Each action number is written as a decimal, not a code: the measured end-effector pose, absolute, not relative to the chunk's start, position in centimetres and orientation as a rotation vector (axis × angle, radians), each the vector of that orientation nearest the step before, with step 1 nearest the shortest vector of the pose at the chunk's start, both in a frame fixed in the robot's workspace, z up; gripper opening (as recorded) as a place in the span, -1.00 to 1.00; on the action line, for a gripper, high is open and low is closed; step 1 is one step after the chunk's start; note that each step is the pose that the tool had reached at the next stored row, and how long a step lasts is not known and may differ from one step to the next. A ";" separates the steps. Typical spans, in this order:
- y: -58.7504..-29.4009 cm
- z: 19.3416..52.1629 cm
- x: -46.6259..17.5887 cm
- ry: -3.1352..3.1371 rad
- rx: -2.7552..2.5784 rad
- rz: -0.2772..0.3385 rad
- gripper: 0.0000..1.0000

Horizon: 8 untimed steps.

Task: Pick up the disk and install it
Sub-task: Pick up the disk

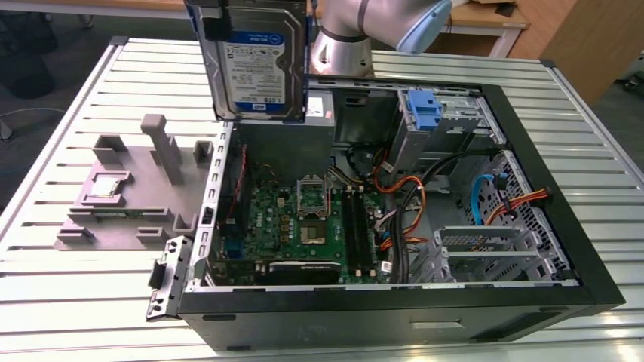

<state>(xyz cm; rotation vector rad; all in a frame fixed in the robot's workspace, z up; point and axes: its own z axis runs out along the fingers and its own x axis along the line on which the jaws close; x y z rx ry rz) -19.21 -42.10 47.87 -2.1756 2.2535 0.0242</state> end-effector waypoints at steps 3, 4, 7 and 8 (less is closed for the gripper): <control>-42.1 47.9 -19.0 2.265 -2.163 0.024 -0.26; -42.1 47.9 -18.9 2.266 -2.163 0.024 -0.26; -42.2 47.8 -18.8 2.266 -2.162 0.024 -0.26; -42.2 47.8 -18.7 2.266 -2.162 0.024 -0.26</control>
